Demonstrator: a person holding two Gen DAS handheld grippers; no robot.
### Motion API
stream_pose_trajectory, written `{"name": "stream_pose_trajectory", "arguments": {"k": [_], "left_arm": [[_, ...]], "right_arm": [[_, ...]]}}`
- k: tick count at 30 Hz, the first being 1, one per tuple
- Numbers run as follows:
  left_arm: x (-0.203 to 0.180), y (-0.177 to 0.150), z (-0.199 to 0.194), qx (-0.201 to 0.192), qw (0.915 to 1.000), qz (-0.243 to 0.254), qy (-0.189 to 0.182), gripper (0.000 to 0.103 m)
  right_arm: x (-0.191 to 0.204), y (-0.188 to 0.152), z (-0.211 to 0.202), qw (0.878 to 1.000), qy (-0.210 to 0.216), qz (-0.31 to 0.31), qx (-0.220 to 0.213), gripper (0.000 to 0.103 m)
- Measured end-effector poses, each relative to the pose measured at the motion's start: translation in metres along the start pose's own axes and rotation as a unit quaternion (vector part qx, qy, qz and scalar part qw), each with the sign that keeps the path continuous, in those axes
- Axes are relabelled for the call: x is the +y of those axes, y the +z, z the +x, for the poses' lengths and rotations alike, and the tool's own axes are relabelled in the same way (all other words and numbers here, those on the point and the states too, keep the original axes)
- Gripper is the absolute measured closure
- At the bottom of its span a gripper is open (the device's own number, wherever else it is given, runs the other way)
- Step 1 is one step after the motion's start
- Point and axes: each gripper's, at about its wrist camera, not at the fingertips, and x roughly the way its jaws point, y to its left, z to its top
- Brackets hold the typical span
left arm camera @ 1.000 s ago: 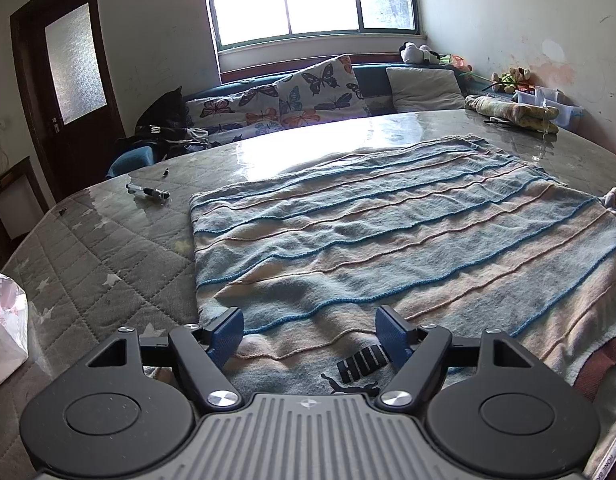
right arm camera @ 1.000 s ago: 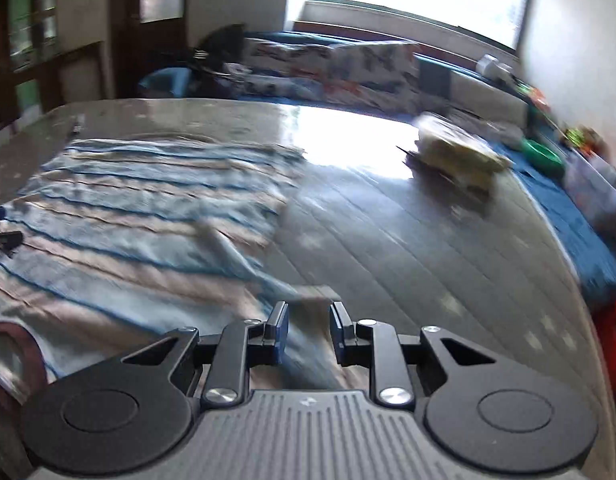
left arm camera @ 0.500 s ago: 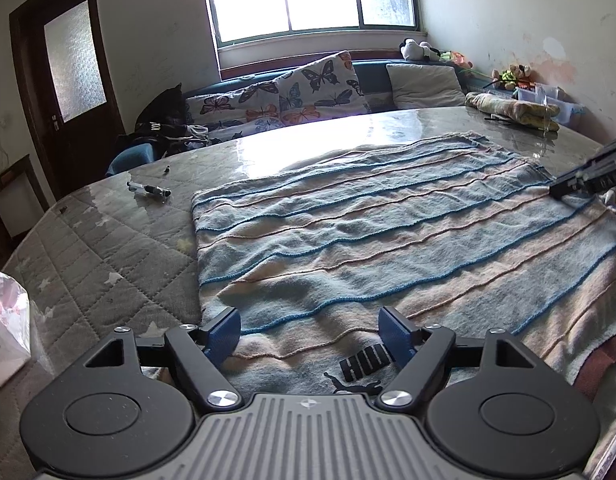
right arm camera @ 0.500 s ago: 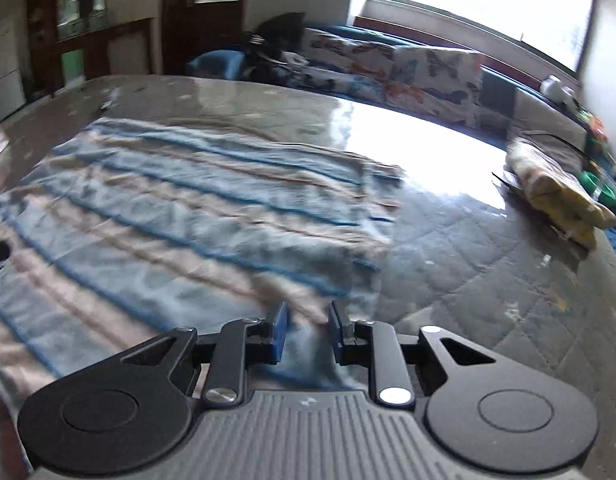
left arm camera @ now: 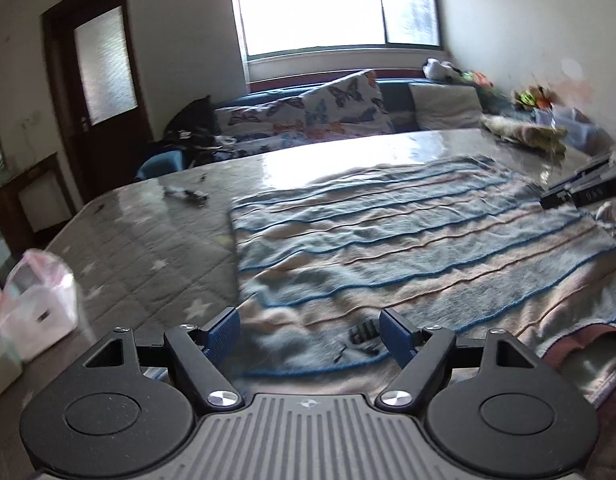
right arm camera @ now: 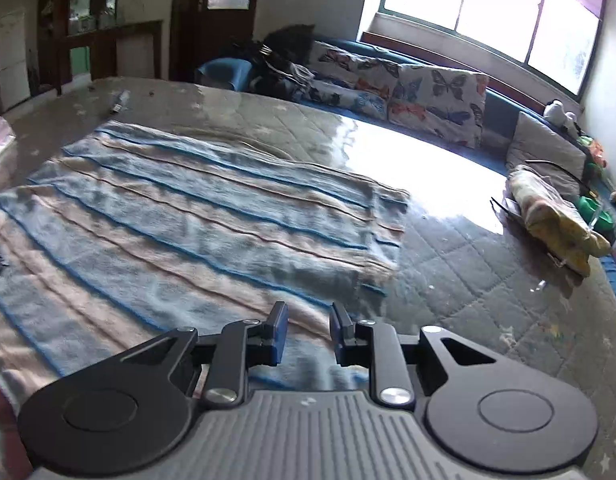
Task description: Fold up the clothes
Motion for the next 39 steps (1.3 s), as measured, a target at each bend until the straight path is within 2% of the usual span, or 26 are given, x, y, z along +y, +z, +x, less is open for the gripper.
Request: {"name": "stream_pose_trajectory", "arguments": {"k": [7,10,12,13,15,17,19,21,23,26,31,37,38,39], "left_arm": [[0.053,-0.005,-0.009,0.012,0.9956,-0.079,0.049,0.026],[0.074,-0.003,0.002,0.022,0.993,-0.101,0.057,0.033],[0.083,-0.002,0.011,0.028,0.9918,-0.113,0.053,0.043],[0.088,-0.001,0.016,0.032,0.9912,-0.119,0.05,0.044],[0.094,0.0,0.025,0.039,0.9903,-0.127,0.04,0.055],[0.097,-0.001,0.032,0.05,0.9902,-0.129,0.024,0.055],[0.096,-0.003,0.036,0.055,0.9905,-0.125,0.016,0.061],[0.092,-0.006,0.037,0.056,0.9917,-0.115,0.01,0.075],[0.085,-0.009,0.036,0.051,0.9941,-0.093,0.023,0.089],[0.077,-0.011,0.035,0.042,0.9958,-0.06,0.055,0.096],[0.077,-0.01,0.034,0.043,0.9944,-0.065,0.071,0.097],[0.081,-0.002,0.025,0.039,0.9932,-0.08,0.075,0.09],[0.079,-0.001,0.021,0.035,0.9938,-0.077,0.072,0.084],[0.074,0.001,0.017,0.031,0.9946,-0.073,0.066,0.074]], "right_arm": [[0.02,-0.015,-0.012,0.999,0.026,-0.019,0.008,0.08],[0.021,-0.02,-0.013,1.0,0.024,-0.015,0.011,0.08],[0.02,-0.021,-0.013,1.0,0.024,-0.01,0.012,0.079],[0.02,-0.022,-0.013,1.0,0.023,-0.008,0.013,0.079],[0.019,-0.024,-0.014,1.0,0.023,-0.003,0.014,0.078],[0.018,-0.026,-0.014,1.0,0.022,0.002,0.015,0.076],[0.018,-0.027,-0.015,1.0,0.021,0.006,0.015,0.075],[0.018,-0.027,-0.014,1.0,0.018,0.006,0.015,0.072],[0.017,-0.027,-0.014,1.0,0.016,0.007,0.015,0.071],[0.017,-0.027,-0.013,1.0,0.015,0.007,0.015,0.07],[0.02,-0.027,-0.013,1.0,0.006,-0.007,0.009,0.066],[0.022,-0.025,-0.023,1.0,0.016,-0.007,0.004,0.066],[0.024,-0.025,-0.027,1.0,0.027,-0.006,0.002,0.066],[0.026,-0.026,-0.03,0.999,0.036,-0.007,0.002,0.066]]}}
